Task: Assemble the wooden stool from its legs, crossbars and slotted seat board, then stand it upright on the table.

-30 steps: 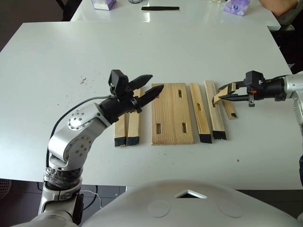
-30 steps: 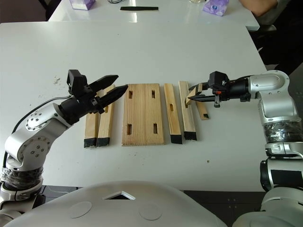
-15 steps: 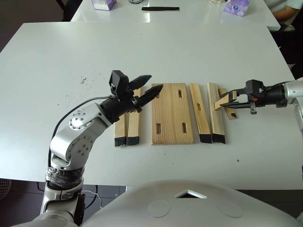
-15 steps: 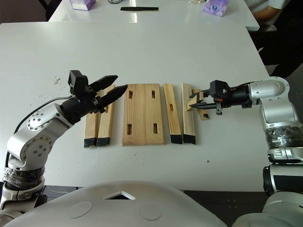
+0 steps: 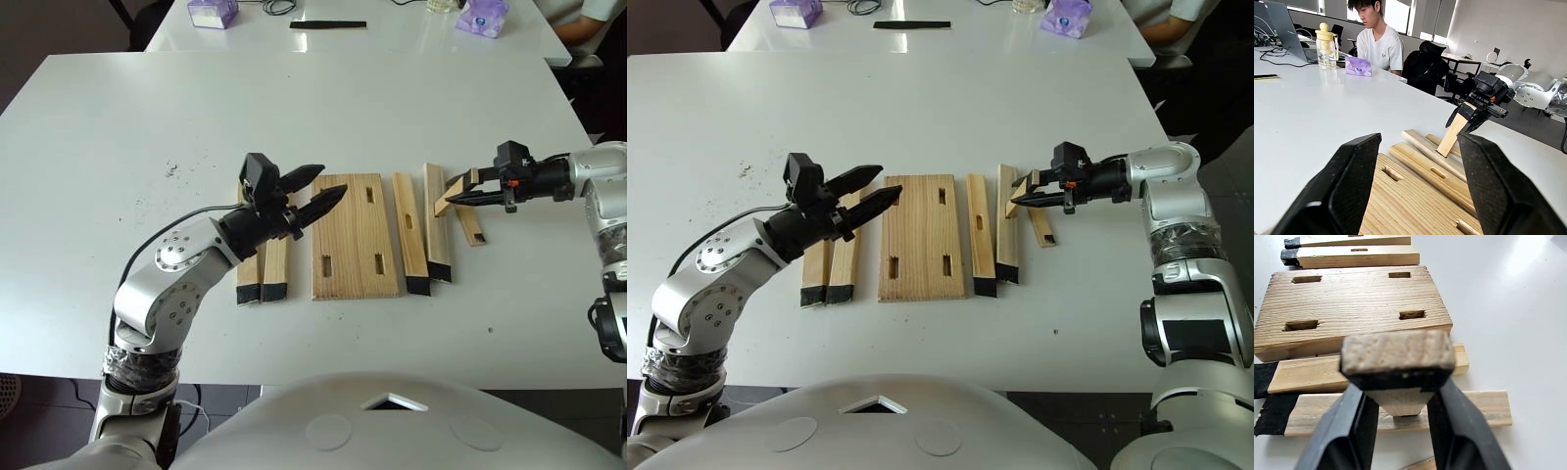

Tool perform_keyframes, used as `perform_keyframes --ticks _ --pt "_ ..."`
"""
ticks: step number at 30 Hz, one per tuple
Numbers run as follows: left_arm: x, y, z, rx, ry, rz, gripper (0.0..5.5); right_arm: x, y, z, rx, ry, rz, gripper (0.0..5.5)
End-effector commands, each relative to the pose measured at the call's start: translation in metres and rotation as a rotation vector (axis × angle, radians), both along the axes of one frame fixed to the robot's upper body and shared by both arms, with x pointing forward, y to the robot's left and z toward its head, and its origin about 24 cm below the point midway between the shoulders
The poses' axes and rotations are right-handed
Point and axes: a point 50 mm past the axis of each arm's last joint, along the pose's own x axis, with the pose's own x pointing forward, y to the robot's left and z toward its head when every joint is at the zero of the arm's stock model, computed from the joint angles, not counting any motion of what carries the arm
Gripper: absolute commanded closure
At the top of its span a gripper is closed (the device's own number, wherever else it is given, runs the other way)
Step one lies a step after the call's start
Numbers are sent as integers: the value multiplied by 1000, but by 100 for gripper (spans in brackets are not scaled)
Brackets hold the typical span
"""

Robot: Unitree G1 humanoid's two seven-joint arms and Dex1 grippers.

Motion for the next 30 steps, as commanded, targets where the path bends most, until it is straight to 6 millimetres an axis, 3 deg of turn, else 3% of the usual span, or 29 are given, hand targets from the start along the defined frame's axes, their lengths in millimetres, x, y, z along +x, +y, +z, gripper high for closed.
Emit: perform_keyframes --ticks 1,5,17,24,25,30 --pt "1 -1 2 12 3 -16 258 -37 0 -71 -112 287 -11 422" --pt "0 -4 1 8 9 -25 258 -35 8 -57 -48 262 25 422" --pt "-2 -5 -3 5 10 7 258 -70 4 -33 -112 313 183 422" --pt "-1 -6 -7 14 12 23 258 -56 14 -41 -147 188 87 422" --pt "-1 -6 -7 16 12 22 258 -53 15 -43 -134 175 51 386" --pt "-1 -4 -8 22 13 24 258 -50 15 -51 -108 169 -24 307"
